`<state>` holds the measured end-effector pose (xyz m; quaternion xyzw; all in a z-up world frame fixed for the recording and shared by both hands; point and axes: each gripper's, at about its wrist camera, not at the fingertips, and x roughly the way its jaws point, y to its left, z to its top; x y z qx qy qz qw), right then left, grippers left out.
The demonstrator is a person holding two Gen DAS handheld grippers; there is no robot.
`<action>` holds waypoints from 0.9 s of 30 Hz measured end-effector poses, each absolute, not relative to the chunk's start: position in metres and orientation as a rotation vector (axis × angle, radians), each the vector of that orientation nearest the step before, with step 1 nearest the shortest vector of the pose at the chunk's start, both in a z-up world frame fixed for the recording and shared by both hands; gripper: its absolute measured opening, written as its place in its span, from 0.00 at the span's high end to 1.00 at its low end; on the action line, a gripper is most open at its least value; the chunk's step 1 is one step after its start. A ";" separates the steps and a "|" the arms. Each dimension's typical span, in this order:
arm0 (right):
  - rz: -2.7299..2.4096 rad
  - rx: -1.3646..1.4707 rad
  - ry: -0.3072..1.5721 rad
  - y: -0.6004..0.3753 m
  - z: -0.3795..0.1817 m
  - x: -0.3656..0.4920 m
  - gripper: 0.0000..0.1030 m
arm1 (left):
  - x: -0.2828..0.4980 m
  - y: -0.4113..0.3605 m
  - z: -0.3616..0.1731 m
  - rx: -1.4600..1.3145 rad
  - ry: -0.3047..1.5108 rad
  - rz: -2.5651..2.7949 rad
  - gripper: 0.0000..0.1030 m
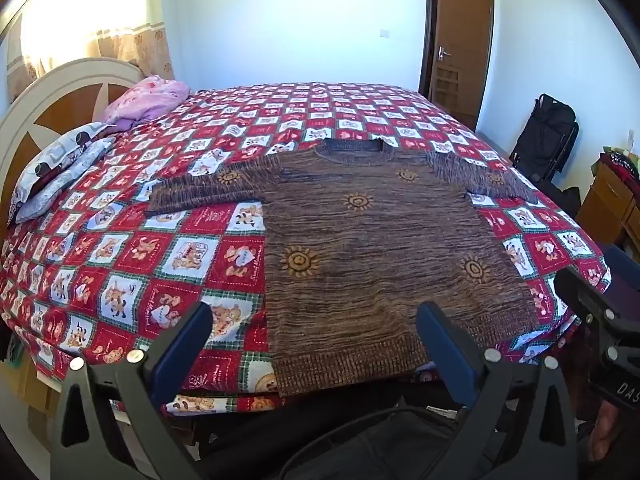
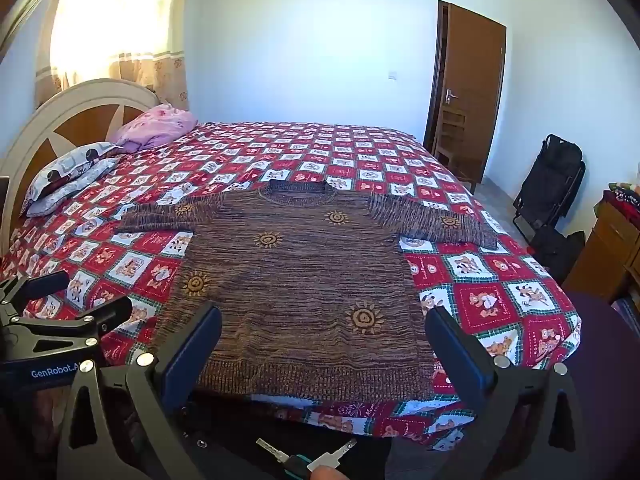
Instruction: Fold small clothes
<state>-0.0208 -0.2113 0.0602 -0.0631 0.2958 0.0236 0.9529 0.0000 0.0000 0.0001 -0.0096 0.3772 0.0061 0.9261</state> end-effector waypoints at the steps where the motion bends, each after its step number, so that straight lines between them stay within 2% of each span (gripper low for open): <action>1: 0.049 -0.127 0.600 -0.211 0.060 -0.021 0.01 | 0.000 0.000 0.000 -0.014 0.773 0.015 0.00; 27: 0.055 -0.114 0.614 -0.209 0.054 -0.020 0.01 | 0.001 0.001 -0.002 -0.036 0.783 0.011 0.00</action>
